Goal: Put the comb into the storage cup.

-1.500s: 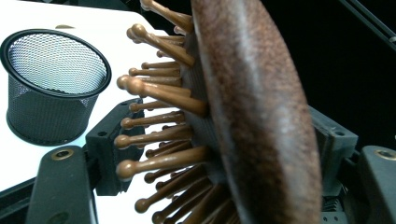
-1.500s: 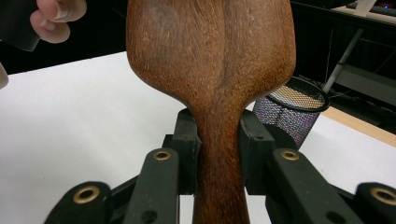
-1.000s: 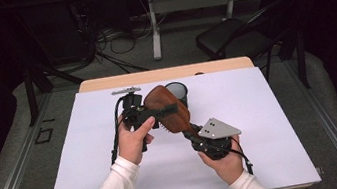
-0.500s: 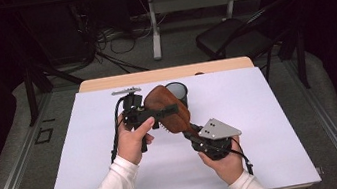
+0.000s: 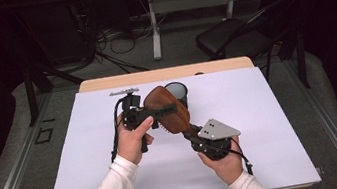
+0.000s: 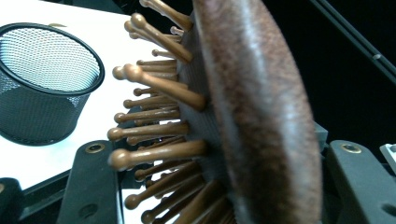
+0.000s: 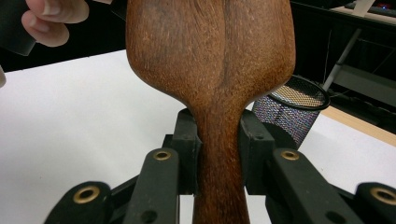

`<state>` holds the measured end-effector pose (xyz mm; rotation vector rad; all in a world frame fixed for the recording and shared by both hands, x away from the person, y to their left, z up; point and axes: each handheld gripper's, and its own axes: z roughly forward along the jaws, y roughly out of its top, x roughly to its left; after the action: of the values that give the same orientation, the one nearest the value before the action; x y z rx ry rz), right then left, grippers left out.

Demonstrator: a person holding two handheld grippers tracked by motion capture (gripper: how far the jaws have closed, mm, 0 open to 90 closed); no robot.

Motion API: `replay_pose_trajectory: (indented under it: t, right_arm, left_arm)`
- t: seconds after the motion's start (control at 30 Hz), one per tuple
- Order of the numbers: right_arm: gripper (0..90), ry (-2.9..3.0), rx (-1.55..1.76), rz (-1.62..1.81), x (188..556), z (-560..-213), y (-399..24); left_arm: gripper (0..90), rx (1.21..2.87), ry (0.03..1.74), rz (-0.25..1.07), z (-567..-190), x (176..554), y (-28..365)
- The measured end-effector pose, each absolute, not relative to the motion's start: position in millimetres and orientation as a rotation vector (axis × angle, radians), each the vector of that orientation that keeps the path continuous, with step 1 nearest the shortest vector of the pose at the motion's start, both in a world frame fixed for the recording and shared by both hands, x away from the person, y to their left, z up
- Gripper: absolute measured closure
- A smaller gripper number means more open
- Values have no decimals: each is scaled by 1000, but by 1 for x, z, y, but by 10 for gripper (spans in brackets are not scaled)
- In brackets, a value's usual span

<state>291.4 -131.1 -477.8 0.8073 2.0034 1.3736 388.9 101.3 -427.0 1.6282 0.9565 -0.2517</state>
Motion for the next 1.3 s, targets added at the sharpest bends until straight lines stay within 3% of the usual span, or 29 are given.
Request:
replay_pose_trajectory:
  t: [1.3]
  right_arm:
    - [723, 1998, 802, 1370, 293, -487, -131]
  left_arm:
    - [425, 1632, 951, -261, -428, 388, 103]
